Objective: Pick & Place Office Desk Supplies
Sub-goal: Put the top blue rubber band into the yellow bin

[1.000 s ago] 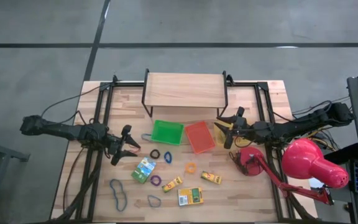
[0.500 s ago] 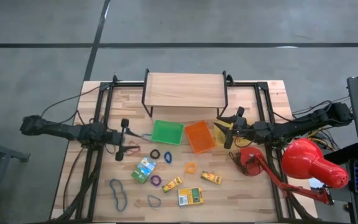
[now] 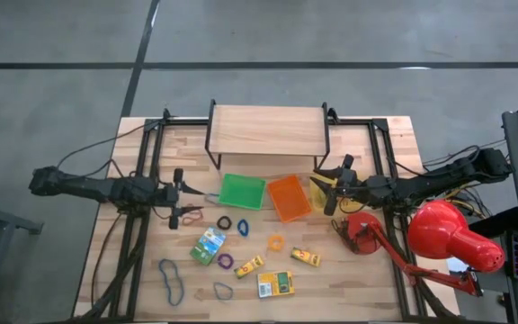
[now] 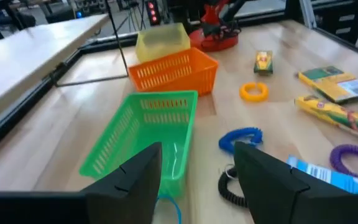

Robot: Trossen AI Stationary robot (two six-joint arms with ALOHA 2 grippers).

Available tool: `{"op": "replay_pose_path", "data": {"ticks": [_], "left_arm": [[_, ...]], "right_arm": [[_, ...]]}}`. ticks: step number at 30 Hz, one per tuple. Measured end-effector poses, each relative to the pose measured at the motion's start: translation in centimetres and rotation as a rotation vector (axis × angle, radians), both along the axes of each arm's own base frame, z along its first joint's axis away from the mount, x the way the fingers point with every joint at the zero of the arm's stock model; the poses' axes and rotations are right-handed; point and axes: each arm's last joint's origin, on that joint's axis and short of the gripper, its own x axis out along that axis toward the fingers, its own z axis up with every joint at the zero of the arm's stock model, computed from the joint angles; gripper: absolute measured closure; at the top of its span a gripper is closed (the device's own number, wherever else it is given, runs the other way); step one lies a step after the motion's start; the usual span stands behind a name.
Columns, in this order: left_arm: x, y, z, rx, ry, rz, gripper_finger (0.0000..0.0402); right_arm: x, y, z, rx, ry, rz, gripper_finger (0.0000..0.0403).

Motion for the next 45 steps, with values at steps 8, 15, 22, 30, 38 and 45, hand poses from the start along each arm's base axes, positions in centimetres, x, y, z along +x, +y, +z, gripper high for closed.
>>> {"op": "replay_pose_path", "data": {"ticks": [8, 15, 22, 30, 38, 45], "left_arm": [[0.0, 0.2, 0.1, -0.022, -0.004, 0.066, 0.0197], [0.5, 0.2, -0.7, -0.035, 0.077, 0.113, 0.0197], [1.3, 0.1, -1.5, -0.037, 0.152, 0.125, 0.0197], [2.0, 0.1, -2.5, -0.034, 0.234, 0.167, 0.0197], [2.6, 0.1, -3.4, -0.039, 0.287, 0.217, 0.0197], [2.8, 0.1, -4.4, -0.033, 0.369, 0.231, 0.0197]], "right_arm": [[0.0, 0.0, 0.0, -0.001, 0.001, 0.0, 0.0284], [0.0, 0.0, 0.0, 0.0, 0.0, 0.0, 0.0284], [0.0, 0.0, 0.0, -0.001, 0.001, 0.0, 0.0295], [0.0, 0.0, 0.0, -0.001, 0.001, 0.0, 0.0303], [0.0, 0.0, 0.0, -0.001, 0.0, 0.0, 0.0296], [0.0, 0.0, 0.0, 0.0, 0.001, 0.0, 0.0297]]}}
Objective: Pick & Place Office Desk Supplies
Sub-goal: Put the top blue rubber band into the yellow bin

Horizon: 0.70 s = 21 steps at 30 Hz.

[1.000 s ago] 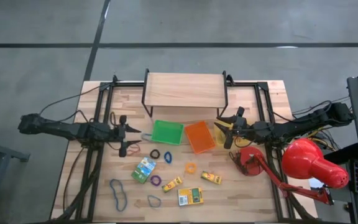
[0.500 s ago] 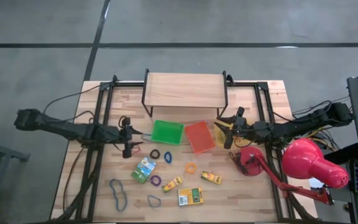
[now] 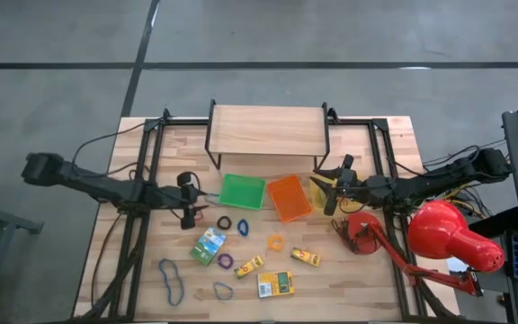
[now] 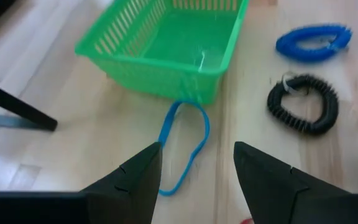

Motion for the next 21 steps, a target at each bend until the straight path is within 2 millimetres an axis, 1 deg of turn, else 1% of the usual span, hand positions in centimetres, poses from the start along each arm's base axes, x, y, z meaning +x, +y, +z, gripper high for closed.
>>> {"op": "replay_pose_path", "data": {"ticks": [6, 12, 21], "left_arm": [[0.3, 0.0, -0.4, 0.002, 0.022, 0.005, 0.0197], [1.1, 0.2, 0.2, -0.003, 0.039, 0.046, 0.0205], [1.8, 0.1, -0.4, 0.011, 0.126, 0.046, 0.0224]], "right_arm": [[0.0, 0.0, 0.0, 0.0, 0.0, 0.0, 0.0307], [0.0, 0.0, 0.0, -0.001, 0.0, 0.0, 0.0312], [0.0, 0.0, 0.0, -0.001, 0.0, 0.0, 0.0304]]}}
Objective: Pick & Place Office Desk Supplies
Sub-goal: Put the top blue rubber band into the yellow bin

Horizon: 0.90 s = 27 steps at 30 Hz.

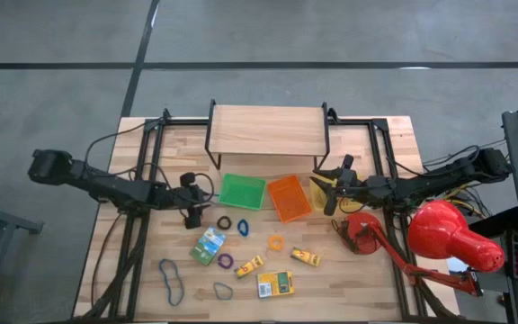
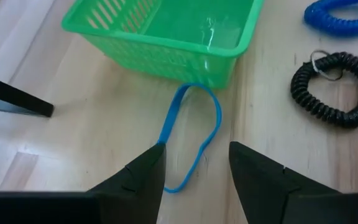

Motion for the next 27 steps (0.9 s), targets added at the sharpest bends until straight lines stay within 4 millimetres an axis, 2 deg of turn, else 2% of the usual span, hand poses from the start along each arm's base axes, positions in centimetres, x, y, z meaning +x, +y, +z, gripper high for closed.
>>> {"op": "replay_pose_path", "data": {"ticks": [15, 27], "left_arm": [[0.5, 0.4, -1.1, 0.009, 0.089, 0.001, 0.0228], [0.4, 2.7, -1.1, -0.203, 0.087, 0.02, 0.0229]], "right_arm": [[0.0, 0.0, 0.0, 0.001, 0.0, 0.0, 0.0314], [0.0, 0.0, 0.0, 0.0, 0.0, 0.0, 0.0315]]}}
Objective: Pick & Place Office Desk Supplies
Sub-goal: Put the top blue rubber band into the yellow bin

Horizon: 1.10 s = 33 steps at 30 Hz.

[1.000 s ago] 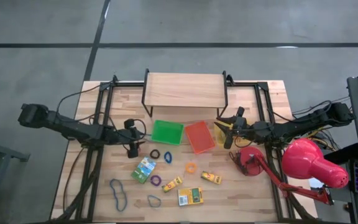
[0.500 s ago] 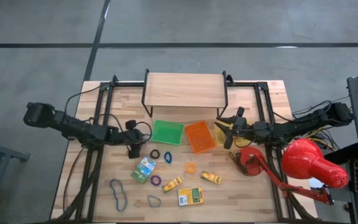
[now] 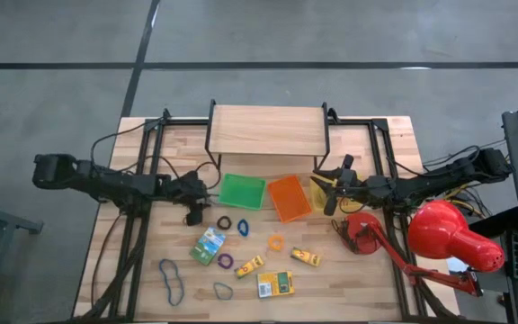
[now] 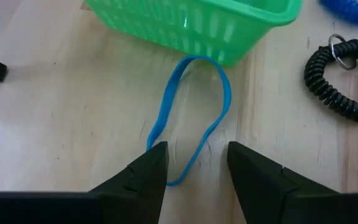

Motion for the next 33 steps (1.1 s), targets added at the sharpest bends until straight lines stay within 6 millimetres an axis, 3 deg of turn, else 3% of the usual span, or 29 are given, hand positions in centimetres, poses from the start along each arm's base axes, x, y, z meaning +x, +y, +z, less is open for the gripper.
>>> {"op": "replay_pose_path", "data": {"ticks": [10, 23, 33], "left_arm": [[-0.01, 0.06, -0.02, -0.006, -0.003, -0.038, 0.025], [0.13, -0.07, 0.03, -0.046, -0.028, -0.06, 0.0391], [0.22, -0.07, 0.15, -0.054, -0.046, -0.053, 0.0397]], "right_arm": [[0.0, 0.0, 0.0, 0.0, 0.0, 0.0, 0.0308], [0.0, 0.0, 0.0, 0.0, 0.0, 0.0, 0.0323], [0.0, 0.0, 0.0, 0.001, 0.0, 0.0, 0.0312]]}}
